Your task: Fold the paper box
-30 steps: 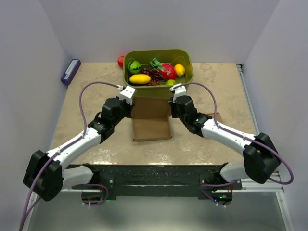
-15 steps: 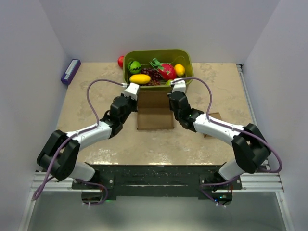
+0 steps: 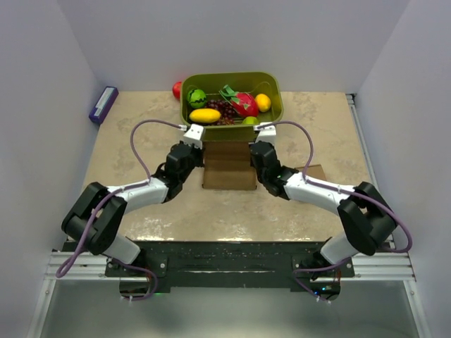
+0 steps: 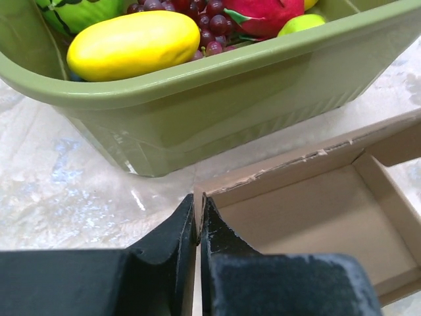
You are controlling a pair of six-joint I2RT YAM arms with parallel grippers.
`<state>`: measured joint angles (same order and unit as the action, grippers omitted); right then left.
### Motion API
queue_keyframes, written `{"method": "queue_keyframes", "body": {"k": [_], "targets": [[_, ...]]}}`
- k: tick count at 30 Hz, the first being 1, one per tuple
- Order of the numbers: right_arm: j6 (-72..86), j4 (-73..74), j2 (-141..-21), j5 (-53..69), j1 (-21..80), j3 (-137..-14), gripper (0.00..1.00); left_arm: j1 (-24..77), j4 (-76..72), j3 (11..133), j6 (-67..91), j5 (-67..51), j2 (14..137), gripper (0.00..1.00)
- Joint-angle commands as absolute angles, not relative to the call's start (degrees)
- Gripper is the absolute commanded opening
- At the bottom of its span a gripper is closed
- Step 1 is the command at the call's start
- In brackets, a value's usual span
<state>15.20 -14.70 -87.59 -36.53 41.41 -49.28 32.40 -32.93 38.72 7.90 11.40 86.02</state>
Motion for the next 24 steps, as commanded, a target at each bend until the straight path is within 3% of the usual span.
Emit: {"method": "queue_keyframes", "body": {"k": [1, 12, 24], "targets": [[19.42, -16.35, -84.99, -35.6, 42.63, -47.11, 0.0, 33.4, -34.54, 38.41, 15.28, 8.53, 87.71, 0.07], [25.31, -11.7, -85.87, -34.98, 44.12, -47.19, 0.0, 33.57, -35.33, 39.9, 23.73, 2.81, 90.61, 0.03], [30.49, -9.32, -86.22, -31.91, 44.3, -48.51, 0.0, 36.82, -34.28, 32.7, 20.31, 7.99, 90.53, 0.02]]}}
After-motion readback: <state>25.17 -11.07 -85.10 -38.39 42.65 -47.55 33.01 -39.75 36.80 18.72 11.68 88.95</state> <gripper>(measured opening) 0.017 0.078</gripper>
